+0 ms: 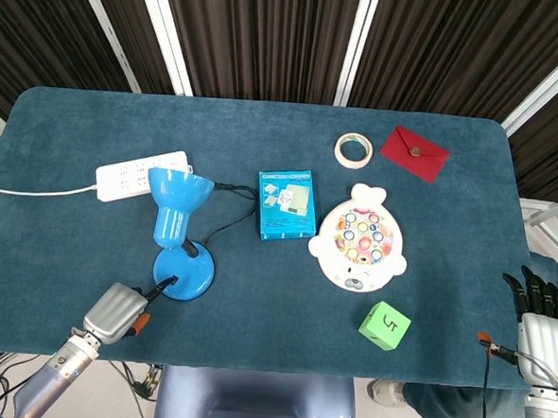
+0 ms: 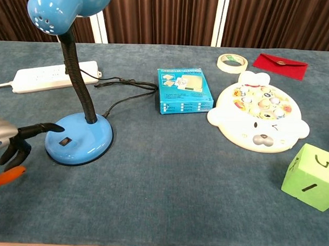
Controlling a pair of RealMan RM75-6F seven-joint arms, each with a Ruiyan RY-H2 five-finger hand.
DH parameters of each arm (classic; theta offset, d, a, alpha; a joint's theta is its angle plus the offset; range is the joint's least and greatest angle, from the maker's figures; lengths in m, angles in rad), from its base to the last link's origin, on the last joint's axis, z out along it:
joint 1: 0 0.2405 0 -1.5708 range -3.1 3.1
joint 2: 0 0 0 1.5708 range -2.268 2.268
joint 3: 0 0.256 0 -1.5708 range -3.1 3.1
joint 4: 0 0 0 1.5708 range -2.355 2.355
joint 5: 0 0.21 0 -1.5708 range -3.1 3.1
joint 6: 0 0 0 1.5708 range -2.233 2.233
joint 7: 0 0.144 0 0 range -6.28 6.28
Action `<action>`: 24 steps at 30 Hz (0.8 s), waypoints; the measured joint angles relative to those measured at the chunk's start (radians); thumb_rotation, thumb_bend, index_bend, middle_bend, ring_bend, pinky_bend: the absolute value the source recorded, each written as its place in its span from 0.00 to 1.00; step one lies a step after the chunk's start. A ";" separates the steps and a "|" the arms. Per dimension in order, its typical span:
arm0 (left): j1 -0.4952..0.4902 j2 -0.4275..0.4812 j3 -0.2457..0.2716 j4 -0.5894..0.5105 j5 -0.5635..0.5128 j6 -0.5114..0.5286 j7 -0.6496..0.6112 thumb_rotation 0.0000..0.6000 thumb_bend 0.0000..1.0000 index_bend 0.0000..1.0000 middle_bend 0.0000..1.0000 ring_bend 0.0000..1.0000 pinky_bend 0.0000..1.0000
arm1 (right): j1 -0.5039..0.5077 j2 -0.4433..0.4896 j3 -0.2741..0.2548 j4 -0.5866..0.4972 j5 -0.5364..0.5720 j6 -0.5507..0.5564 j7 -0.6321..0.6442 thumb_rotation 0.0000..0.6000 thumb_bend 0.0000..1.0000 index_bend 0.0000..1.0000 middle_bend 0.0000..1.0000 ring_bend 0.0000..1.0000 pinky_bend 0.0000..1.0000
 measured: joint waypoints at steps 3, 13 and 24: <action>-0.005 -0.014 0.002 0.009 -0.015 -0.012 0.014 1.00 0.48 0.07 0.66 0.59 0.76 | 0.000 -0.001 0.002 0.000 0.005 0.000 0.000 1.00 0.19 0.15 0.01 0.03 0.00; -0.004 -0.032 0.004 0.031 -0.043 -0.008 0.029 1.00 0.48 0.07 0.65 0.59 0.76 | 0.000 -0.004 0.003 -0.001 0.012 -0.004 -0.004 1.00 0.19 0.15 0.01 0.03 0.00; -0.019 -0.044 0.010 0.054 -0.056 -0.021 0.024 1.00 0.48 0.07 0.65 0.59 0.76 | 0.001 -0.009 0.000 -0.003 0.010 -0.004 -0.018 1.00 0.19 0.15 0.01 0.03 0.00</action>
